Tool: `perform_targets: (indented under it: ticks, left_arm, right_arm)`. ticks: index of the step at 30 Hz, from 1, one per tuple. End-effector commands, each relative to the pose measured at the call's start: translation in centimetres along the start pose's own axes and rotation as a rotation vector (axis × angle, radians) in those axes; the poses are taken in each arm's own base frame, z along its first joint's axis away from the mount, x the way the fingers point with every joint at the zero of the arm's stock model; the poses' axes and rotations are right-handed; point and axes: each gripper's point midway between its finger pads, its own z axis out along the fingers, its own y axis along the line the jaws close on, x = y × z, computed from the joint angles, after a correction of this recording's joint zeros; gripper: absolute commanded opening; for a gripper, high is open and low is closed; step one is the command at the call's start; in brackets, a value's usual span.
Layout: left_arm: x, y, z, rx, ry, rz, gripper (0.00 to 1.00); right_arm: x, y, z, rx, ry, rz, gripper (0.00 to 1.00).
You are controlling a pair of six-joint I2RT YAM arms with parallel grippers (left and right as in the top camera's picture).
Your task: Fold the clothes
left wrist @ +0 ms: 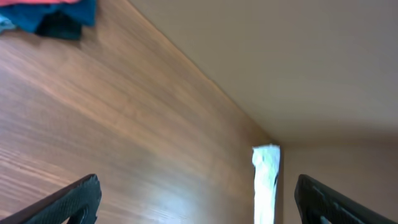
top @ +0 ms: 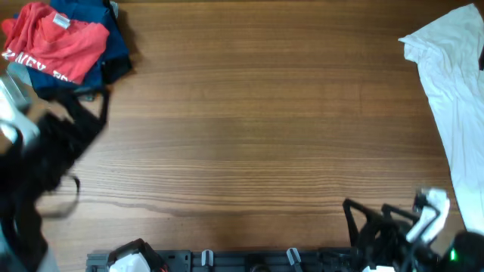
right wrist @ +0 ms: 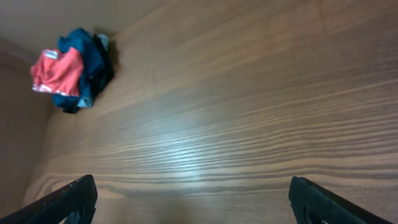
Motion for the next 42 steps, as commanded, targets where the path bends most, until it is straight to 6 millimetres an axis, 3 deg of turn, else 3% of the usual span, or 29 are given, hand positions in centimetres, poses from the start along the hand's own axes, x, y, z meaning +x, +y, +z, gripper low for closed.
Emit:
perform_targets:
  ticks: [1, 7, 10, 34, 37, 42]
  left_arm:
    - [4.1, -1.9, -3.7, 0.071, -0.014, 0.150, 1.00]
    - [9.2, -2.1, -7.6, 0.086, -0.058, 0.213, 1.00]
    - [10.4, -1.6, -8.7, 0.067, -0.095, 0.229, 1.00]
    - [10.8, -1.5, -9.0, 0.061, -0.109, 0.234, 1.00]
    - [10.8, -1.5, -9.0, 0.061, -0.109, 0.235, 1.00]
    - [10.8, -1.5, -9.0, 0.061, -0.109, 0.234, 1.00]
  right_arm:
    - [0.5, 0.7, -1.6, -0.040, -0.082, -0.010, 0.99]
    - [-0.3, -1.7, -2.0, 0.081, -0.165, 0.171, 0.99]
    - [-0.4, -2.1, -2.1, 0.099, -0.177, 0.207, 0.99]
    - [-0.5, -2.1, -2.1, 0.101, -0.178, 0.206, 0.99]
    - [-0.5, -3.9, -2.1, 0.192, -0.198, 0.216, 0.99]
    - [1.3, -4.8, -0.8, 0.203, -0.098, 0.216, 0.99]
